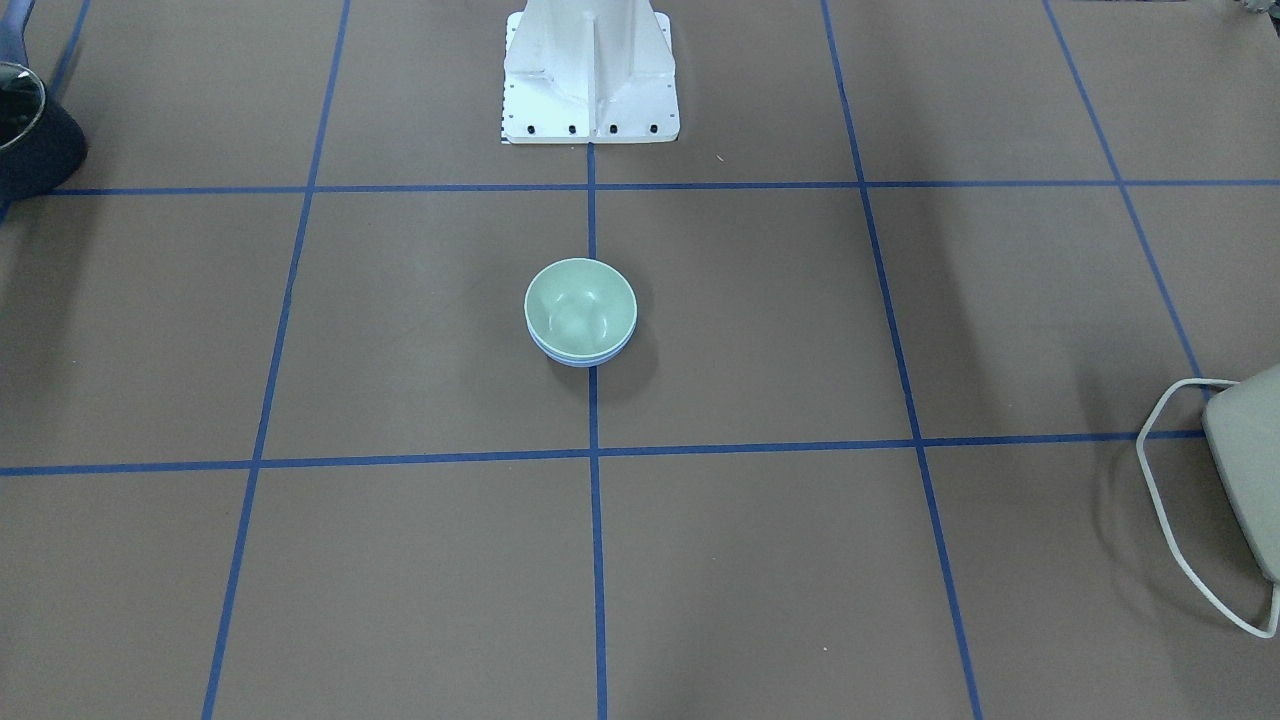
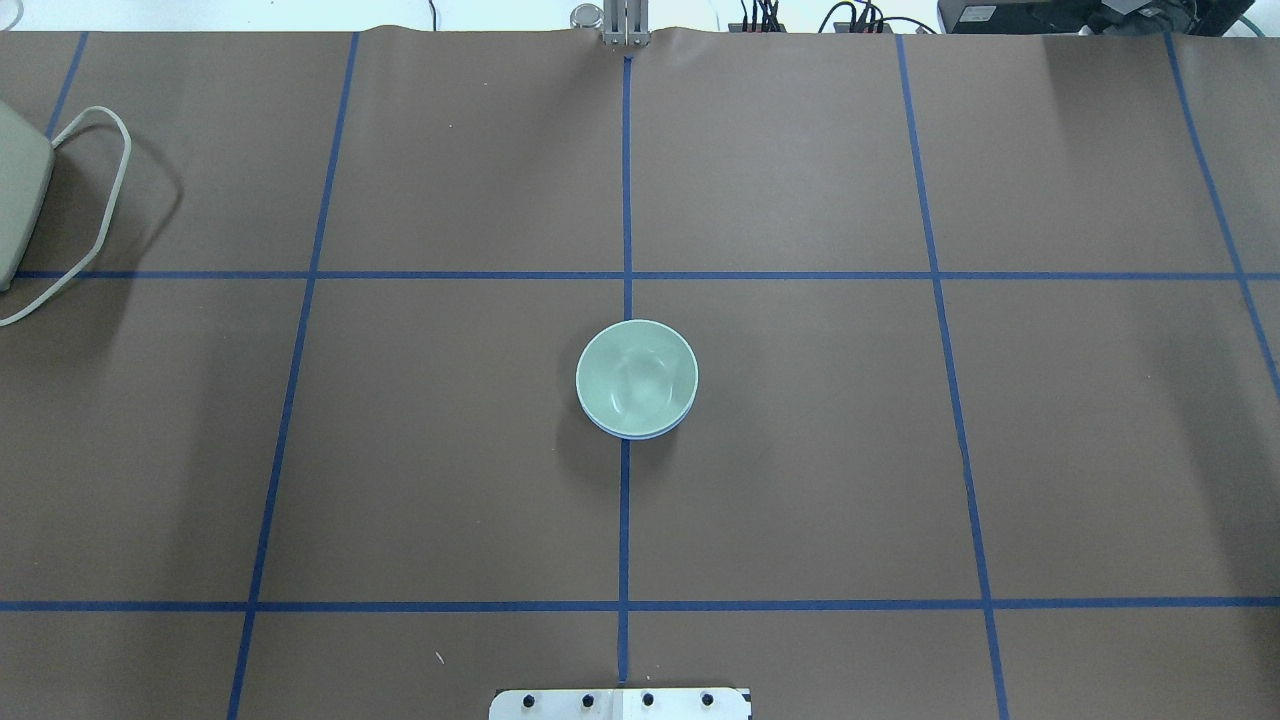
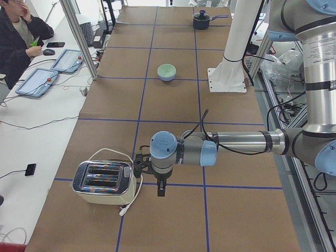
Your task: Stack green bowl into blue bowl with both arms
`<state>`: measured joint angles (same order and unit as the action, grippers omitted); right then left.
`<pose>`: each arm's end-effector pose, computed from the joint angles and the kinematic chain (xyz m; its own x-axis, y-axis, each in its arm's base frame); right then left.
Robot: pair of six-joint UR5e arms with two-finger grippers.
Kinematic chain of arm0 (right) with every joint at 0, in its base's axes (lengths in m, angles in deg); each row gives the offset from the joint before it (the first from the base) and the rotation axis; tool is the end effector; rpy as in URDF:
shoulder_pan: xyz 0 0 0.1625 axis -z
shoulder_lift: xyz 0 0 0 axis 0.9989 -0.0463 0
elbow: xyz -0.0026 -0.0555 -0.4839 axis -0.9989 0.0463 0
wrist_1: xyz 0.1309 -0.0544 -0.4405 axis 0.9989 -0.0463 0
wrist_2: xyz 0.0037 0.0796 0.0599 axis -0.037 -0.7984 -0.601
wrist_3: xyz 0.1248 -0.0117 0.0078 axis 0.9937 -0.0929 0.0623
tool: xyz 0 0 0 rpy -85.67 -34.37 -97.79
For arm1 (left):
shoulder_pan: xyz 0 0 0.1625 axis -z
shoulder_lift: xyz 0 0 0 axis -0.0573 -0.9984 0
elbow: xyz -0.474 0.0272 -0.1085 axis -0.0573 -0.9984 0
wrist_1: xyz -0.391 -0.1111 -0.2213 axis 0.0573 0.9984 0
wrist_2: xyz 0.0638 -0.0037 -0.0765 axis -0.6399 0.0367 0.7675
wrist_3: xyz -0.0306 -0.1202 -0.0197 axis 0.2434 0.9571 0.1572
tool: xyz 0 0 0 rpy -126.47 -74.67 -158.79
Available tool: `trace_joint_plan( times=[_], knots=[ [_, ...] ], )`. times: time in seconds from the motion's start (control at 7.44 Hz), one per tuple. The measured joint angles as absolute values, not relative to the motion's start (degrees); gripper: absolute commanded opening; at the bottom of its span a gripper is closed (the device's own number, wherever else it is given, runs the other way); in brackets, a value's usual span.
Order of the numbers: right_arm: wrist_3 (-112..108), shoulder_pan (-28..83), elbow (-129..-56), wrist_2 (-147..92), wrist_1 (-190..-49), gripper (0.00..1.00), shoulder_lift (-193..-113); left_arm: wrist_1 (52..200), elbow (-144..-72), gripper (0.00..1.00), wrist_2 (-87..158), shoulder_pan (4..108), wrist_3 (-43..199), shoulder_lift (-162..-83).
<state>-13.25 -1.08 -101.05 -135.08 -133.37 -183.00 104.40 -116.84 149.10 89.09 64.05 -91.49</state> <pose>0.0387 -0.4657 0.7214 0.7577 0.0528 0.6505 -0.0424 0.9986 -0.0317 -0.0633 -0.4486 0.7364 0.7086 -0.0047 -0.7056 0.0489 0.9979 0.0424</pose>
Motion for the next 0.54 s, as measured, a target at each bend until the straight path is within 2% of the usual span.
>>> trace_joint_plan(
  times=[0.54],
  knots=[
    [-13.31, -1.07, -100.9, -135.0, -133.43, 1.0, -183.28, 104.4, -117.72, 0.99, 149.07, 89.09, 64.05, -91.41]
  ],
)
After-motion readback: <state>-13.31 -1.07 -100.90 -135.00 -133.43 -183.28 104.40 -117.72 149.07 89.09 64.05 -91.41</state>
